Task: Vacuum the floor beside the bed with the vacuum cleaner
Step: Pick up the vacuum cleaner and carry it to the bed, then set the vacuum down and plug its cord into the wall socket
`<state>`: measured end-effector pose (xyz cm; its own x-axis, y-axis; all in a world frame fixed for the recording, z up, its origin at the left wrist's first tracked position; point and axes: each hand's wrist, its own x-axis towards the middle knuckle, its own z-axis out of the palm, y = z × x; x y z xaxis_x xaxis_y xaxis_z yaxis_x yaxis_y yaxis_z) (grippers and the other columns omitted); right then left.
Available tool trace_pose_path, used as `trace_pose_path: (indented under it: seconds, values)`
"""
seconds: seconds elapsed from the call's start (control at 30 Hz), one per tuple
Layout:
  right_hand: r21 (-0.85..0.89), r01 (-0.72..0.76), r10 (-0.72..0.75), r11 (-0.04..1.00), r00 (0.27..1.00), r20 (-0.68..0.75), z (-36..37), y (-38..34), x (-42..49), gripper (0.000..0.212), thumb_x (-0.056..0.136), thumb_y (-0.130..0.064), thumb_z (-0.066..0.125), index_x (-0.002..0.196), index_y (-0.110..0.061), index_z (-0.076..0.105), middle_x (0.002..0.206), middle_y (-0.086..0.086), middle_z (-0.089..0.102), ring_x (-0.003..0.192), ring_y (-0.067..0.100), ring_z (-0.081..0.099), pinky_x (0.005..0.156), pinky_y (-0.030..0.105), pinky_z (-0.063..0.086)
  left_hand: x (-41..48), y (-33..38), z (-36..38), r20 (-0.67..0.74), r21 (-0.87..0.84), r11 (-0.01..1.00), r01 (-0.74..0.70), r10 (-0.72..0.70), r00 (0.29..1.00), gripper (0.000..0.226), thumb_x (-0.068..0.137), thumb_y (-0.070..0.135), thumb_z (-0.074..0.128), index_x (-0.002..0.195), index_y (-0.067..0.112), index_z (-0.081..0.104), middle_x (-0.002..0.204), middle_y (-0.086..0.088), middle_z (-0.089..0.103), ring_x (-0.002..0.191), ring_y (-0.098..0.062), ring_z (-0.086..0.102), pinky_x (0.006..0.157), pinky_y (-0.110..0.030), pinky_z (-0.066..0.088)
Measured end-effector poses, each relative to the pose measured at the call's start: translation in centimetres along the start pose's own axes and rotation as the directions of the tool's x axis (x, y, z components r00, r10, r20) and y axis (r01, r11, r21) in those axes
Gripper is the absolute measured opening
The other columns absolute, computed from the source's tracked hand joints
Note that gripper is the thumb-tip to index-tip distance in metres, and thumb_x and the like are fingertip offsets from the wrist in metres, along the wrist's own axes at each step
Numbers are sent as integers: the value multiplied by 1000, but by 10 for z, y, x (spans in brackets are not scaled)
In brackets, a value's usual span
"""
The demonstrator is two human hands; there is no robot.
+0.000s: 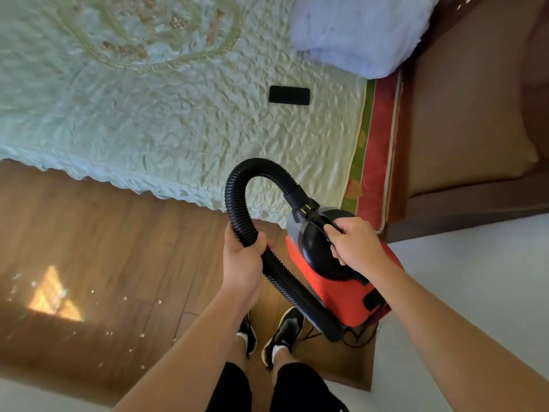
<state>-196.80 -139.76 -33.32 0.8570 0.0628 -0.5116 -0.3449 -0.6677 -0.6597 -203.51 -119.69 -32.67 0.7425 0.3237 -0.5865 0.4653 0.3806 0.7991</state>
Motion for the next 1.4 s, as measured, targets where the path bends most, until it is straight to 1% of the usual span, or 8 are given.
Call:
trace_pose_path:
  seconds: [0.2, 0.43, 0.53, 0.73, 0.87, 0.97, 1.23, 1.4]
  values:
    - [-80, -14, 23, 997, 993, 119, 63, 47, 53, 41, 99, -20, 53, 64, -3, 45, 54, 20, 56, 42, 21, 45, 50, 38, 38, 53, -67, -32, -101, 25, 992, 127, -124, 987, 28, 99, -1, 56, 111, 24, 55, 92, -7, 51, 90, -28, 55, 91, -53, 53]
    - [-189, -43, 79, 981, 978, 191, 122, 90, 109, 43, 100, -26, 54, 67, 0, 47, 61, 24, 57, 45, 22, 46, 50, 36, 38, 107, -128, -55, -183, 52, 967, 249, -236, 954, 29, 99, 3, 58, 121, 20, 53, 85, 0, 57, 89, -24, 58, 99, -60, 52]
    - [-215, -55, 102, 975, 971, 216, 143, 105, 129, 43, 100, -27, 54, 68, 0, 46, 55, 14, 50, 47, 23, 46, 52, 36, 36, 132, -144, -67, -195, 41, 959, 281, -268, 944, 34, 98, 2, 58, 125, 20, 52, 86, 0, 56, 89, -23, 58, 97, -58, 53]
    - [-242, -33, 93, 970, 966, 241, 184, 126, 169, 42, 101, -27, 55, 70, 1, 50, 64, 23, 60, 53, 34, 56, 56, 50, 47, 175, -184, -89, -206, 33, 951, 307, -294, 933, 33, 97, 1, 58, 123, 20, 51, 83, 3, 59, 89, -24, 59, 96, -61, 54]
    - [-237, -15, 82, 971, 958, 275, 210, 152, 192, 42, 101, -28, 55, 70, 0, 51, 65, 24, 59, 59, 41, 57, 57, 52, 48, 195, -218, -98, -219, 58, 951, 303, -284, 933, 33, 98, 0, 58, 121, 23, 51, 71, 15, 62, 88, -24, 60, 94, -61, 55]
    - [-257, 2, 81, 966, 946, 313, 227, 174, 211, 42, 101, -28, 55, 71, 2, 53, 65, 24, 60, 59, 40, 57, 57, 53, 48, 211, -243, -102, -255, 37, 949, 312, -293, 921, 36, 98, 0, 57, 120, 28, 51, 76, 10, 61, 89, -24, 59, 96, -62, 54]
    - [-351, 78, 60, 933, 929, 365, 260, 235, 253, 41, 100, -30, 55, 67, -7, 54, 60, 12, 59, 57, 30, 56, 52, 46, 40, 239, -319, -112, -264, 56, 948, 312, -287, 921, 33, 86, 15, 65, 113, 29, 52, 93, -12, 56, 90, -38, 59, 91, -71, 52]
    - [-388, 118, 42, 914, 924, 380, 272, 255, 275, 39, 100, -31, 56, 68, -9, 58, 58, 5, 54, 58, 25, 53, 51, 36, 31, 257, -355, -115, -271, 76, 949, 305, -274, 923, 26, 96, 8, 63, 113, 23, 52, 88, 0, 58, 91, -28, 62, 95, -63, 54]
